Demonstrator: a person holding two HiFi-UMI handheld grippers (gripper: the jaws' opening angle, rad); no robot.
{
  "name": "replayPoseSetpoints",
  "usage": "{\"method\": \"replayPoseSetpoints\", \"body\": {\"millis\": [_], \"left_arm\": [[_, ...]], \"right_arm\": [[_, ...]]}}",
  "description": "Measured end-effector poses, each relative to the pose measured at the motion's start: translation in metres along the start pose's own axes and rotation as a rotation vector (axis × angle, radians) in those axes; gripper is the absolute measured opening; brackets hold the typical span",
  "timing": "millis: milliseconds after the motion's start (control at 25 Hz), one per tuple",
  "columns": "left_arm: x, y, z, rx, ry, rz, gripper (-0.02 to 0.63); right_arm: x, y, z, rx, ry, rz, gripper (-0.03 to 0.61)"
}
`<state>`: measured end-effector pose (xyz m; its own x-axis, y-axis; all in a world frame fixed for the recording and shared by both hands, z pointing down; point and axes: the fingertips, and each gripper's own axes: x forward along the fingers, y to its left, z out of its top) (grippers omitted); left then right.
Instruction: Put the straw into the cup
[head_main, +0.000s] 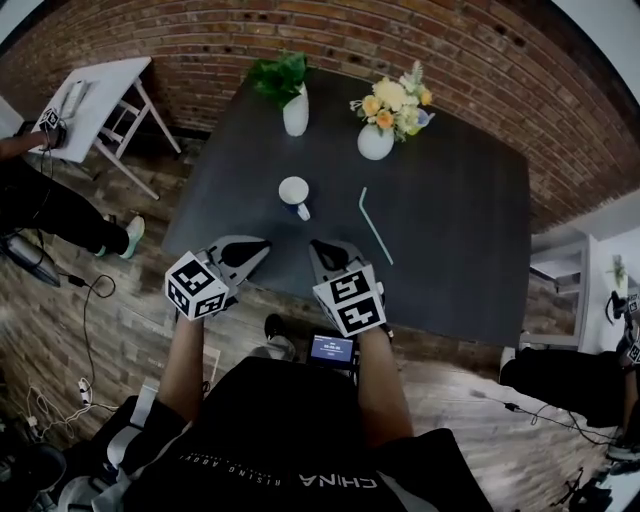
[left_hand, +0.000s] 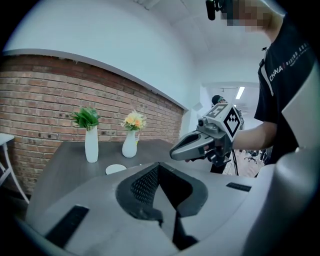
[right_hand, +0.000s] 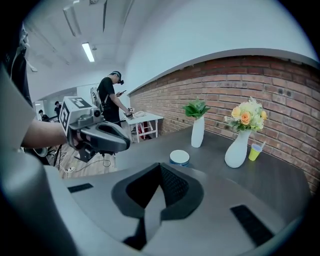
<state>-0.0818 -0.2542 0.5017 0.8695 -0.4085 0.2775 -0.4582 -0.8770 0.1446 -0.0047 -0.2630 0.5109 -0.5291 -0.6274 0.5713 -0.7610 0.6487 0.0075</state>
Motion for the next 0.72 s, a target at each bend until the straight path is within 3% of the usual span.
{"method": "replayPoseSetpoints", "body": {"millis": [240,520,720], "left_arm": [[0.018,0.01,-0.004,0.009,0.032,-0.034,0.003],[0.043,0.026,0.011,0.008,0.039,0.012,0.003],[0.069,0.029,0.016,0.001,0.05,0.021,0.003]], "right_arm": [[0.016,-0.016,-0.004,0.012,0.022,-0.005,0.006],[0.024,-0.042,0.01,0.006,0.027,0.058,0.006],[0.022,-0.071,0.01,0.007,0.035,0.057,0.006]]}}
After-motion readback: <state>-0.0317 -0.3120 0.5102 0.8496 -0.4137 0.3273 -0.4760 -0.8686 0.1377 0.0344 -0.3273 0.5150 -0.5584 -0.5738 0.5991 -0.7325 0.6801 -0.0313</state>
